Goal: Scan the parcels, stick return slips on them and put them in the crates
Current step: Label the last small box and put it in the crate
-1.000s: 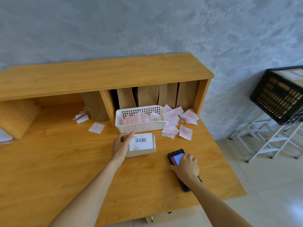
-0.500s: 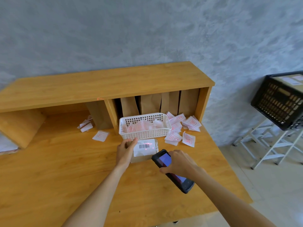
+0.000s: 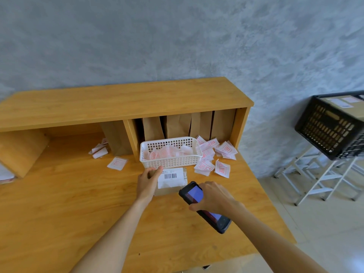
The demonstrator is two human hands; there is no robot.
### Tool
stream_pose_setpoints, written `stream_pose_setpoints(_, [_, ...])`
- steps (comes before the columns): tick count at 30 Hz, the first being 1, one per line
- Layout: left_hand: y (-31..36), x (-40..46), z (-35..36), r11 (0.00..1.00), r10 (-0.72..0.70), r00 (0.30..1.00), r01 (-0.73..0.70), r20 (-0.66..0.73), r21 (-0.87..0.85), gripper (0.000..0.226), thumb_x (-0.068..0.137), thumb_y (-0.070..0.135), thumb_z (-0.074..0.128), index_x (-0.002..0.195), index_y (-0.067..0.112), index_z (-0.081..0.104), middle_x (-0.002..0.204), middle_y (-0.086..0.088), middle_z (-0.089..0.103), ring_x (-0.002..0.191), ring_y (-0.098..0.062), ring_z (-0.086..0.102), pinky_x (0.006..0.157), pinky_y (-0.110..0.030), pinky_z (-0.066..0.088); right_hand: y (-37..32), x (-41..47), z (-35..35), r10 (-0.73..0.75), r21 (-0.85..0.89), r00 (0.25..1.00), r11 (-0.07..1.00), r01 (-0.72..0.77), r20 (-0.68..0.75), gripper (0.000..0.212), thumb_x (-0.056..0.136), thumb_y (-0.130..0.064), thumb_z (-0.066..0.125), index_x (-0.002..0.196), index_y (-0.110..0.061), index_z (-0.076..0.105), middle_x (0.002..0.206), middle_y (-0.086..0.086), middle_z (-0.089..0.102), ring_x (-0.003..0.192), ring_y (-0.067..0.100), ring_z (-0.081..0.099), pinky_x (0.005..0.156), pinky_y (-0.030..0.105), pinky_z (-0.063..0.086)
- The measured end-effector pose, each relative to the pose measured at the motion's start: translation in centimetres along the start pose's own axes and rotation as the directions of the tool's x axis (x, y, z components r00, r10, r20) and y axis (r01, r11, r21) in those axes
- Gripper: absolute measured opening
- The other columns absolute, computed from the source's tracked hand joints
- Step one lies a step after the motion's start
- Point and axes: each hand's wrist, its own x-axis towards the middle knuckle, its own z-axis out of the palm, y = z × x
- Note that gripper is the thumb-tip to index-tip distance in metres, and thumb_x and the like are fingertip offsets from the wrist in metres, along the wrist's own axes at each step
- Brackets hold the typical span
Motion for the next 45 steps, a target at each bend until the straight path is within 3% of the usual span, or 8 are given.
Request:
stream_pose_setpoints(4, [-0.3,0.1,0.2,1.000,-0.026,0.999,0.026,0.033,0.000,0.043,0.091,0.042,0.061,0.096,-0.001,0.058,0.090,-0.004,0.061,0.082,-0.013,0.056,0.069,-0.025,0.042,0.5,0.0,0.3,0.053,0.005,0.999,0.999,-0.053,0.002,0.062,0.072,-0.069,0.064,0.097,-0.014,0.051,0.093,-0.003,0.053,0.077,0.016,0.049,0.059,0.025,0.038])
stream_pose_setpoints(9, [-0.3,-0.1,0.6,0.990,-0.136,0.978,0.142,0.159,-0.027,0.024,0.091,0.053,0.056,0.101,0.031,0.061,0.107,0.011,0.065,0.099,-0.005,0.059,0.073,-0.023,0.045,2.1,0.3,2.0,0.230,0.030,0.973,0.973,-0.230,-0.004,0.065,0.077,-0.067,0.062,0.109,-0.011,0.050,0.104,0.000,0.052,0.086,0.016,0.050,0.066,0.024,0.039])
stream_pose_setpoints(13, [0.0,-0.1,1.4,0.977,-0.194,0.964,0.207,0.183,-0.055,0.032,0.094,0.052,0.053,0.114,0.028,0.057,0.105,0.013,0.062,0.093,0.000,0.055,0.068,-0.020,0.040,3.9,0.3,3.8,0.395,0.034,0.918,0.919,-0.394,-0.045,0.077,0.081,-0.067,0.058,0.127,-0.006,0.044,0.120,0.004,0.051,0.109,0.022,0.052,0.076,0.026,0.042])
stream_pose_setpoints(18, [-0.9,0.5,2.5,0.963,-0.252,0.952,0.265,0.171,-0.053,0.027,0.096,0.050,0.050,0.105,0.027,0.061,0.104,0.006,0.067,0.094,-0.008,0.060,0.069,-0.024,0.042,5.4,0.6,5.4,0.507,0.042,0.862,0.861,-0.507,0.007,0.083,0.082,-0.064,0.060,0.134,-0.005,0.037,0.127,0.006,0.047,0.120,0.024,0.048,0.089,0.029,0.045])
stream_pose_setpoints(27, [-1.6,2.9,4.6,0.966,-0.252,0.960,0.256,0.120,-0.019,0.022,0.096,0.044,0.052,0.094,0.025,0.062,0.097,0.006,0.067,0.091,-0.010,0.061,0.068,-0.023,0.043,6.2,1.8,6.2,0.526,0.015,0.850,0.850,-0.526,0.015,0.086,0.077,-0.074,0.057,0.130,-0.008,0.039,0.123,0.003,0.048,0.116,0.022,0.049,0.084,0.029,0.046])
stream_pose_setpoints(30, [-1.9,4.0,4.8,0.967,-0.252,0.960,0.248,0.118,0.051,0.023,0.095,0.047,0.051,0.091,0.027,0.061,0.098,0.007,0.065,0.091,-0.009,0.059,0.074,-0.025,0.046,7.6,2.7,5.5,0.542,0.147,0.840,0.828,-0.541,0.041,0.081,0.076,-0.079,0.051,0.119,-0.010,0.046,0.118,0.002,0.053,0.111,0.023,0.052,0.082,0.033,0.046])
stream_pose_setpoints(37, [-2.5,5.4,5.1,0.965,-0.235,0.969,0.222,0.082,0.137,0.027,0.095,0.046,0.052,0.083,0.024,0.061,0.089,0.009,0.063,0.084,-0.008,0.057,0.073,-0.025,0.045,12.4,8.4,4.5,0.701,0.509,0.713,0.617,-0.600,-0.009,0.044,0.092,-0.042,0.057,0.117,-0.006,0.054,0.105,0.007,0.061,0.090,0.023,0.059,0.066,0.032,0.048])
stream_pose_setpoints(45, [-3.0,5.7,5.2,0.964,-0.225,0.972,0.213,0.066,0.158,0.034,0.094,0.049,0.052,0.092,0.016,0.060,0.088,0.005,0.062,0.082,-0.010,0.056,0.074,-0.026,0.045,14.4,13.8,6.6,0.768,0.607,0.639,0.525,-0.597,-0.036,0.032,0.086,-0.041,0.063,0.095,-0.011,0.064,0.101,0.011,0.064,0.095,0.031,0.061,0.073,0.041,0.052])
